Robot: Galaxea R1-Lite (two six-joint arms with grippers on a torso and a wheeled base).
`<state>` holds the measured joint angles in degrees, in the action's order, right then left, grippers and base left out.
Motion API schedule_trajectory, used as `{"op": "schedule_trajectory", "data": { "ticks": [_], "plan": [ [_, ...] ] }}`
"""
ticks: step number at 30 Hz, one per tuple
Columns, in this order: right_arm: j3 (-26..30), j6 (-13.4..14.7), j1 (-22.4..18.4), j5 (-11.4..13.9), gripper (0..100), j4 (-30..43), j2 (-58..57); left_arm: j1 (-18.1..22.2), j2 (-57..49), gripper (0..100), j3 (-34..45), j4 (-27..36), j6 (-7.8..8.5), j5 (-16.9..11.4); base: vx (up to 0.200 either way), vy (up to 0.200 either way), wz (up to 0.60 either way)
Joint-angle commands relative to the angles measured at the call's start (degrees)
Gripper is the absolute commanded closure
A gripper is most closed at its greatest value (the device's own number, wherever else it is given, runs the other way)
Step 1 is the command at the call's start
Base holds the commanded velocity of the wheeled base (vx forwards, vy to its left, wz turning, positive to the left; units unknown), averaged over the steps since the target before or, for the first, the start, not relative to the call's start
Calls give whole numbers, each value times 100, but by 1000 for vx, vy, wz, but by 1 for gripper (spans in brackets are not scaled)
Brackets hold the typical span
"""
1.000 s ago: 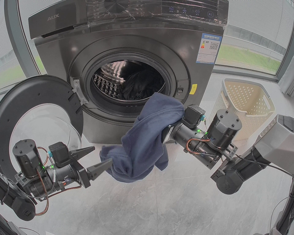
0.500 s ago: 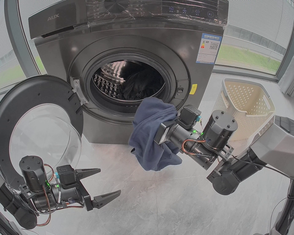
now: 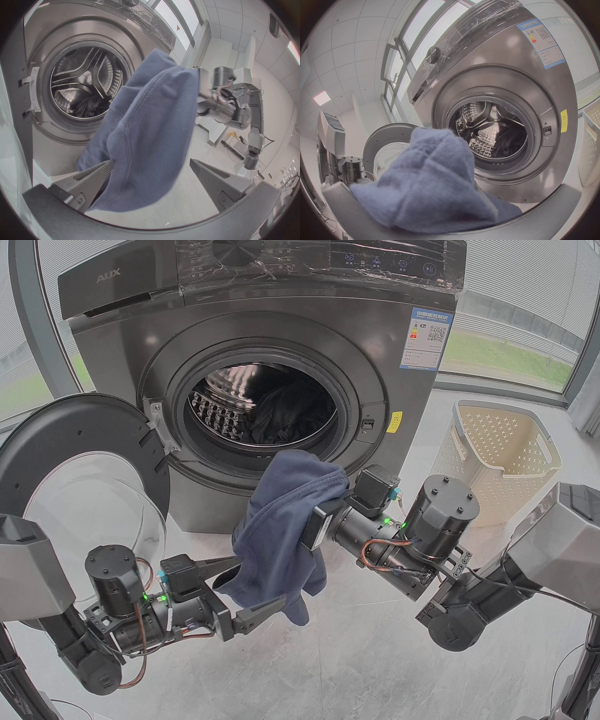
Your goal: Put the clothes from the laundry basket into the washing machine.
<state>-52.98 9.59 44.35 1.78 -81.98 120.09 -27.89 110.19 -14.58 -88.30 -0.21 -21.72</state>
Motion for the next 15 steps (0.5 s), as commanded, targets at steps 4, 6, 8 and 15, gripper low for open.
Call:
{"op": "schedule_trajectory", "data": {
  "ticks": [4, 6, 8, 15],
  "plan": [
    [16, 7, 241, -2, 100, 7, -21, -225, 802, 0, -1319, -47, -313, 274, 0, 0, 0],
    [25, 16, 258, -2, 100, 7, -21, -287, 916, 0, -1478, -47, -340, 300, 0, 0, 0],
    [25, 25, 320, -11, 100, 7, -21, -305, 1057, 0, -1592, -39, -322, 309, 0, 0, 0],
    [51, 43, 390, -20, 100, 7, -100, -217, 1655, 0, -2163, -47, -313, 599, 0, 0, 0]
  ]
}}
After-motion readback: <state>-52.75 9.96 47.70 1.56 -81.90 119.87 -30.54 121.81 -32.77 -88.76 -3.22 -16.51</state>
